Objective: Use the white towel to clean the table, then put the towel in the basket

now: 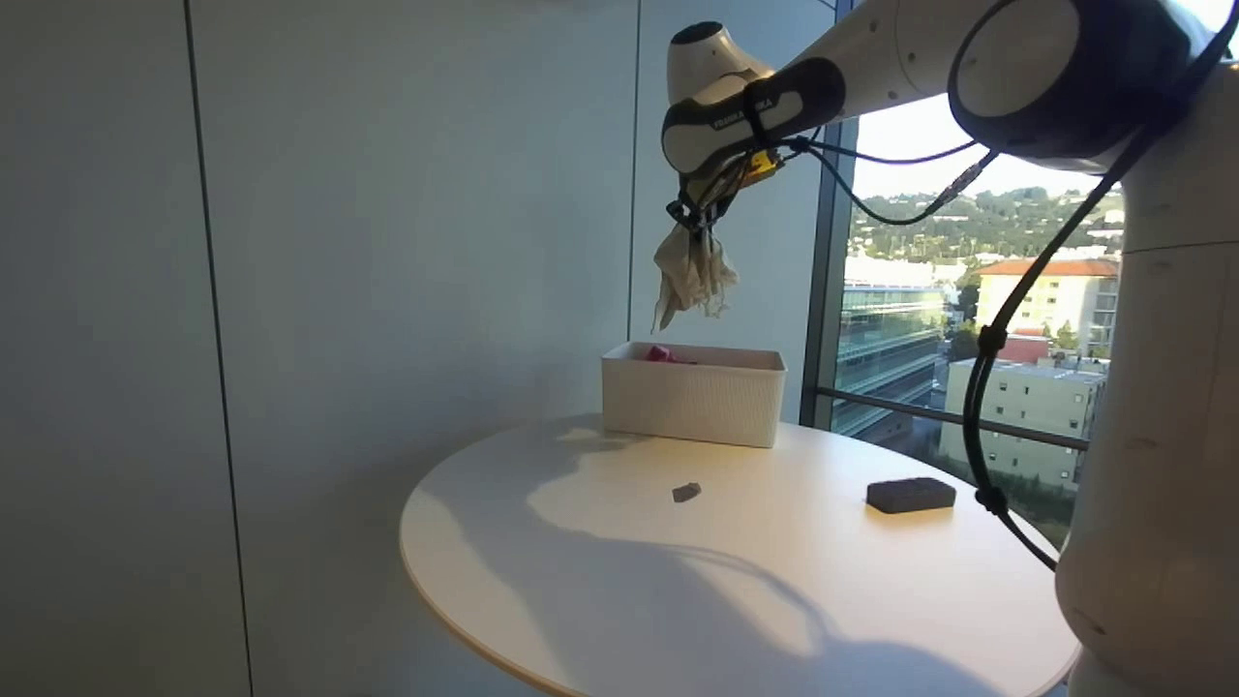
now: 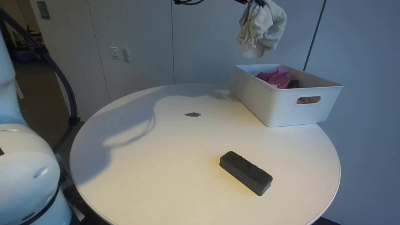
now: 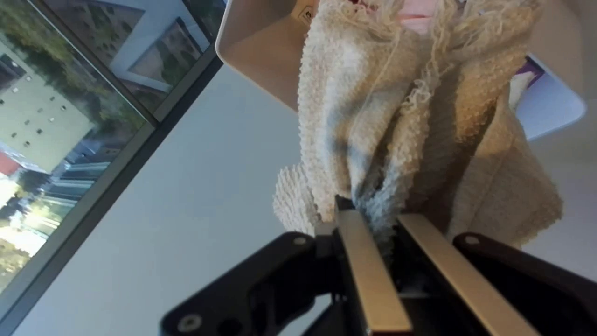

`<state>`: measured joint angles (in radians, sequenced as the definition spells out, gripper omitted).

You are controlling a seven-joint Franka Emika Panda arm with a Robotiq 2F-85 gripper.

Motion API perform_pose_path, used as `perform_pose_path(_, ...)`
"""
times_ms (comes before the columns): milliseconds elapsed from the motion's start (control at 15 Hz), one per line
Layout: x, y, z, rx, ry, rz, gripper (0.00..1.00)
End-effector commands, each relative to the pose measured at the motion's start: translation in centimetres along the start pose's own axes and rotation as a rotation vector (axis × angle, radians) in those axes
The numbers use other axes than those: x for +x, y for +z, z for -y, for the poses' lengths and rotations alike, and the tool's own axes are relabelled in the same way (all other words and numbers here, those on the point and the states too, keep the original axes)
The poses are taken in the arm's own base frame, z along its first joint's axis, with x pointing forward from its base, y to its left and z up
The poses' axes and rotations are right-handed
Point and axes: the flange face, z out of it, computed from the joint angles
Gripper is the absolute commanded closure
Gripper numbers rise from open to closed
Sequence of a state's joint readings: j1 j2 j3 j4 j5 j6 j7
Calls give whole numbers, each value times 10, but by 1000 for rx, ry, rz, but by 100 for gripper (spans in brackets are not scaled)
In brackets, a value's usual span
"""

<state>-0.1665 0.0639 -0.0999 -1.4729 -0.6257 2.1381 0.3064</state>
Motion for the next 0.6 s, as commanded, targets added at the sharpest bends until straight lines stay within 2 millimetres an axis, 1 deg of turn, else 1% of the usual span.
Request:
perform_pose_path(0, 26, 24, -1, -53, 154, 36, 89)
perform_pose_path(67, 29, 31, -1, -63, 180, 49, 89)
perform_pose_path(200, 33, 39, -1, -88, 228, 91, 89)
perform_pose_path(533, 45, 45, -1, -147, 300, 170, 89)
